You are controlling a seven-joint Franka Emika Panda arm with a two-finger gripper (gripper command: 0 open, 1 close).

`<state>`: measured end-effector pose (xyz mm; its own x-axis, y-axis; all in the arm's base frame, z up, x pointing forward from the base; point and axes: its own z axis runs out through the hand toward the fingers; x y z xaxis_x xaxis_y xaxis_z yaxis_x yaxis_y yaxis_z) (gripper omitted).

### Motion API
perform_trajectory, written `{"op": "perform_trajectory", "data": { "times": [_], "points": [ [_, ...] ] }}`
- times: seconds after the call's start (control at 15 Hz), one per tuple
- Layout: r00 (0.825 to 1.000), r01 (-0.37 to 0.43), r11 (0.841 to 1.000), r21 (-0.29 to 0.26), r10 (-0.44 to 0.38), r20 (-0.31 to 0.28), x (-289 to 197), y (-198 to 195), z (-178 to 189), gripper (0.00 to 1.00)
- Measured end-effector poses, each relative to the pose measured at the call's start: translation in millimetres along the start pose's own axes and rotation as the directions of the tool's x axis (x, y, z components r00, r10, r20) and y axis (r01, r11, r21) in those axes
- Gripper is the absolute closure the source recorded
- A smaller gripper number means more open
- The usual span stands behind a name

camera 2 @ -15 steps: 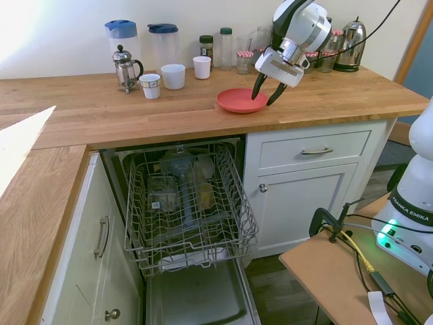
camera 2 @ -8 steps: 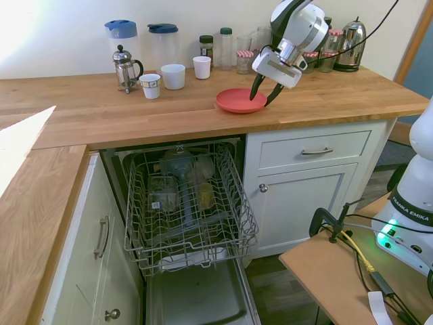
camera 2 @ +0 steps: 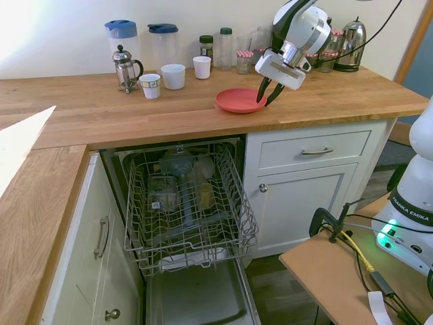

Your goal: Put the plate in the dishwasher

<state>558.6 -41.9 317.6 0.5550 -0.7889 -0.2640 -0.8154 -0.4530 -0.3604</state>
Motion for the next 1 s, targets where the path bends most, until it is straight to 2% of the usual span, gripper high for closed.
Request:
{"op": "perform_trajectory", "data": {
  "times": [0.6, 0.8, 1.0],
  "points": [
    [1.000, 0.002, 1.000, -0.007, -0.002, -0.013, -4, -1, -4, 1.00],
    [0.998, 0.060, 0.998, -0.018, -0.060, -0.033, -24, -16, -19, 1.00],
    [0.983, 0.147, 0.985, -0.092, -0.156, -0.096, -89, -53, -58, 1.00]
  ]
}}
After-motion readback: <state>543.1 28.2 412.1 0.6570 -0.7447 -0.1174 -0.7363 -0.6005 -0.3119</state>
